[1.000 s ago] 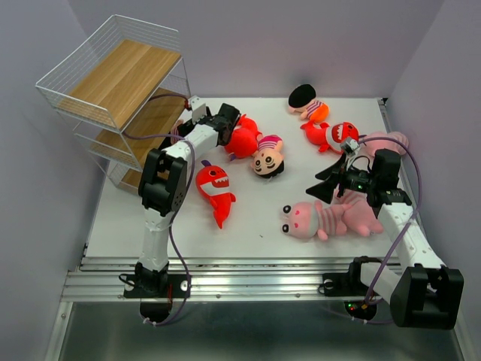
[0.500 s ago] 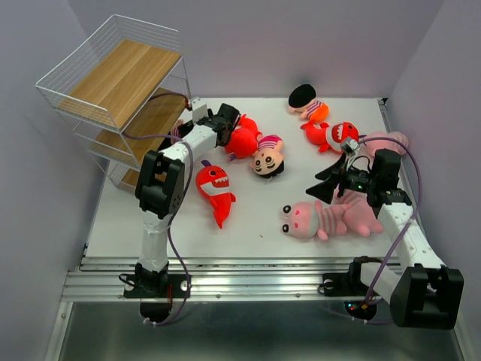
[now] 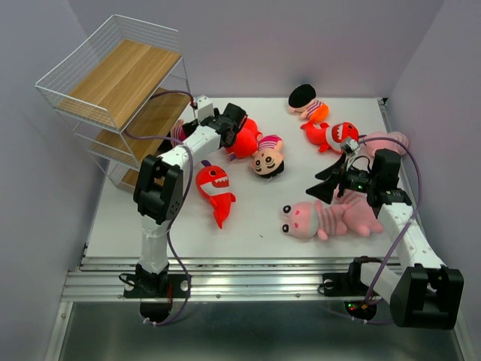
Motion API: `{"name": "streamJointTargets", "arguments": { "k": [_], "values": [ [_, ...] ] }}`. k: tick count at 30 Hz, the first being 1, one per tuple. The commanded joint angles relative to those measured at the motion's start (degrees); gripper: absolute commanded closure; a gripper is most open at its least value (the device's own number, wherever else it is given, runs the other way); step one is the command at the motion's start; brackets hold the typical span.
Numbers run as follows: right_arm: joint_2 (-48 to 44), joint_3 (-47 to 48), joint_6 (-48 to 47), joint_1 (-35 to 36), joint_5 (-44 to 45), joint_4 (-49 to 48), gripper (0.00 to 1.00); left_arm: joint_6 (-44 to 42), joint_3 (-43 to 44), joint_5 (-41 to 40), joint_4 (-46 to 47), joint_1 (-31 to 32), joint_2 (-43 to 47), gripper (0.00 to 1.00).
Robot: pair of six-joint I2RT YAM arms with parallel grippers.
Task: Place and organize the stuffed toys onto the shelf
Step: Place the stuffed toy onto shelf
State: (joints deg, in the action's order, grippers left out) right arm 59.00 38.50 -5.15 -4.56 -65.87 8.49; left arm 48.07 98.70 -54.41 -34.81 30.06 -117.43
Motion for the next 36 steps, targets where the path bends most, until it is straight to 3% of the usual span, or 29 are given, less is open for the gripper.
{"name": "streamJointTargets", "arguments": {
  "k": [1, 10, 16, 20, 23, 25, 27, 32, 36],
  "values": [
    [-0.73, 1.31, -1.18, -0.45, -1.37, -2.6, 0.0, -0.35, 0.71, -1.31, -2.2, 1.31, 4.4, 0.01],
    [-1.08, 0.87, -1.97, -0.45, -1.64, -2.51, 0.0, -1.4, -0.17, 0.97, -2.46, 7.37, 7.21, 0.01],
    [-1.52, 0.43, -4.51, -0.45, -0.93, -1.03, 0.0, -8.06, -1.4, 10.63, 1.58, 13.08, 12.83, 0.01],
    [1.89, 3.59, -14.07, -0.45, -2.69, 8.09, 0.0, -13.95, -6.48, 19.5, 6.93, 16.69, 19.59, 0.01],
    [6.98, 9.81, -27.15, -0.45, -1.56, 18.38, 0.0, -17.21, -14.29, 27.5, 12.46, 18.71, 27.92, 0.01],
    [9.63, 12.81, -28.95, -0.45, -0.5, 21.99, 0.0, -17.66, -17.64, 32.16, 13.62, 19.76, 31.54, 0.01],
    [13.48, 16.84, -27.21, -0.45, 1.25, 22.1, 0.0, -17.58, -23.09, 36.02, 15.11, 20.38, 37.34, 0.01],
    [20.61, 25.29, -17.11, 9.0, 12.76, 19.72, 0.0, -15.73, -36.17, 44.2, 19.16, 22.66, 51.3, 0.01],
    [26.41, 31.18, -8.94, 18.5, 29.6, 15.33, 0.0, -14.41, -40.94, 47.12, 20.13, 24.51, 57.64, 0.01]
  ]
}}
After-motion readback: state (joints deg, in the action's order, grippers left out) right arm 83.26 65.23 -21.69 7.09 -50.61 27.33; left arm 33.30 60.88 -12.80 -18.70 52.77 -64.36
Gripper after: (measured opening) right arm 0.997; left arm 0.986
